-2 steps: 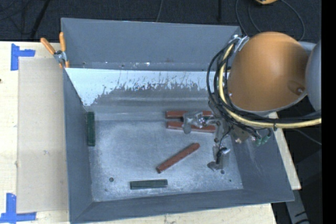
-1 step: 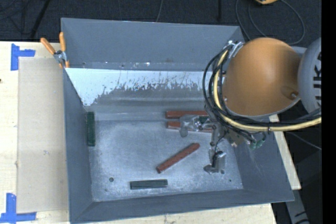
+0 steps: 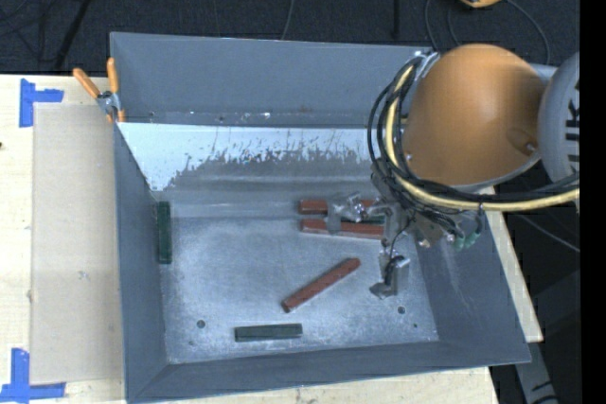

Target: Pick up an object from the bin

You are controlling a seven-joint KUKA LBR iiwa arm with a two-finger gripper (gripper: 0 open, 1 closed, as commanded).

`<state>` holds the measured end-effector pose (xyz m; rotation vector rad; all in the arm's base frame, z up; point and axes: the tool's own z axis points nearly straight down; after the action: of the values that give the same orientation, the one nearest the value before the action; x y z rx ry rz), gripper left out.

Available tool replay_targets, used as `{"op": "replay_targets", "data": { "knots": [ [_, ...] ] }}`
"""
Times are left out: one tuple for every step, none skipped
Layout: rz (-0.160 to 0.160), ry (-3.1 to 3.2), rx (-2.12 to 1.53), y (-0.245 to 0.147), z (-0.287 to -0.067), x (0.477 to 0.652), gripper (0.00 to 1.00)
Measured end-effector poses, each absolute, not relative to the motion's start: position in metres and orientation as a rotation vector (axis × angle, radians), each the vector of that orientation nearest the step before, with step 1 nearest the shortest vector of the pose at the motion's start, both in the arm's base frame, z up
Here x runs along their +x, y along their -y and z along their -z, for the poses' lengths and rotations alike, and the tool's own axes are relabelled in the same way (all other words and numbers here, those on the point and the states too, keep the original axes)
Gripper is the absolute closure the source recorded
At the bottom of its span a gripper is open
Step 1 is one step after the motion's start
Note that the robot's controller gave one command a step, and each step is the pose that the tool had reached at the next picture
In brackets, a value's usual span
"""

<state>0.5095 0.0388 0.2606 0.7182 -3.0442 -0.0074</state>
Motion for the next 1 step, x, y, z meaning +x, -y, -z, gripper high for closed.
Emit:
{"op": "replay_targets", "data": {
  "knots": [
    [-0.006,3.062,0.775,-0.0533,-0.2573,0.5344,0.0]
  ]
}}
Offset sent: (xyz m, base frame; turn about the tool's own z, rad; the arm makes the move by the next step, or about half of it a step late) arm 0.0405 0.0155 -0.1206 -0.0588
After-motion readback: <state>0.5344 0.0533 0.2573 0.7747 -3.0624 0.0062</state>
